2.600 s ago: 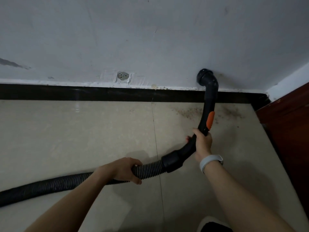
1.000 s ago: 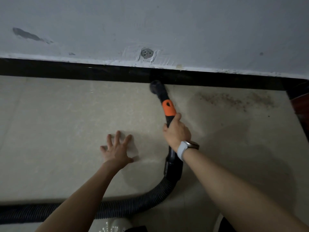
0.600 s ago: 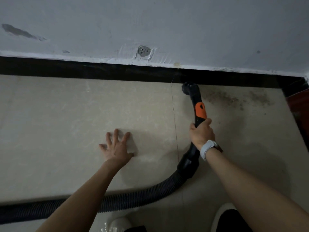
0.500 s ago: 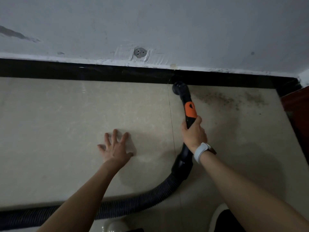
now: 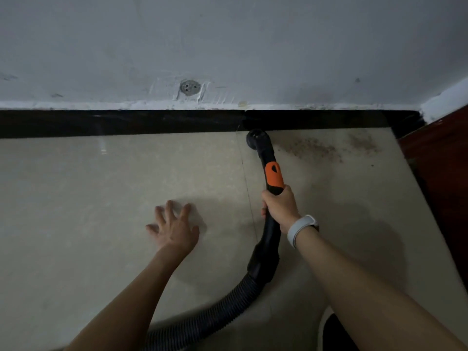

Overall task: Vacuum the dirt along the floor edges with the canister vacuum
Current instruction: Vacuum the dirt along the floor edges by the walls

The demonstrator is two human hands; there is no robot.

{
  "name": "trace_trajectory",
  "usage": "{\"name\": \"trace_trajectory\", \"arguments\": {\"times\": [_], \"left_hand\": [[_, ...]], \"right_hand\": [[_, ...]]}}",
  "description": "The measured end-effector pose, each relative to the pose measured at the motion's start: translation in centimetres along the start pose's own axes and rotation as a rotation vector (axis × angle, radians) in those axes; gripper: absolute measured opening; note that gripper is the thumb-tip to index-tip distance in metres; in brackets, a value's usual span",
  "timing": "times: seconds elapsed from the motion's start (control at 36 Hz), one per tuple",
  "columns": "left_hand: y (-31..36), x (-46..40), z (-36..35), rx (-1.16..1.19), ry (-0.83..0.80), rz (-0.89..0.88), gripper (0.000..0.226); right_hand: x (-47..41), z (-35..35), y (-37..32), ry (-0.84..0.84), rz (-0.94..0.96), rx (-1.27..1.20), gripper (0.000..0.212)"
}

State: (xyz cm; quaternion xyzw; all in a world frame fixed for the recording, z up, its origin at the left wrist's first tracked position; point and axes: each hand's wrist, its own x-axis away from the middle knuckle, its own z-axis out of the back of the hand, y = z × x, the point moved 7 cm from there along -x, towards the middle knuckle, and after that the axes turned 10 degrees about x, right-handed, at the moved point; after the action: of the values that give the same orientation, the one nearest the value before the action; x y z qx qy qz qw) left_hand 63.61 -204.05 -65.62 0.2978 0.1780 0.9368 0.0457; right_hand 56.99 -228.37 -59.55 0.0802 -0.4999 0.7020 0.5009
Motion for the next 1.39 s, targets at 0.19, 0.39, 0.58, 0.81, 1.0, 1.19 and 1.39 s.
{"name": "trace_trajectory", "arguments": {"times": [0.19,0.39,0.58,0.81,1.0,1.19,1.39], "left_hand": [[3.2,-0.4,-0.1,0.027,-0.089,-0.095,0.061],[5.5,-0.2,-0.5,0.004,-0.202,-0.168,0.065],[7.7,0.0,-1.1,0.058,-0.208,-0.150,0.066],[11.9,0.9,1.3,0.097,-0.127,-0.132,0.056],[14.8,5.9,-1.5,0.254,-0.436,0.033,0.050],[17.9,8.2,-5.2,0.322,-0.265,0.076,0.032],[18.5,9.6,-3.3,0.282,-0.035,0.112,0.037]], "right_hand": [[1.3,5.2,3.7,0.185,-0.135,0.015,0.021],[2.3,8.0,6.4,0.315,-0.219,-0.041,0.023],[1.1,4.6,3.7,0.164,-0.045,0.076,0.024],[-1.2,2.5,2.0,-0.269,-0.024,0.043,0.045],[-3.1,3.0,2.1,-0.515,-0.044,0.126,0.075],[-4.5,2.7,1.6,-0.712,-0.101,-0.019,0.050],[-4.4,3.8,-0.4,-0.781,-0.232,-0.324,0.055]]}}
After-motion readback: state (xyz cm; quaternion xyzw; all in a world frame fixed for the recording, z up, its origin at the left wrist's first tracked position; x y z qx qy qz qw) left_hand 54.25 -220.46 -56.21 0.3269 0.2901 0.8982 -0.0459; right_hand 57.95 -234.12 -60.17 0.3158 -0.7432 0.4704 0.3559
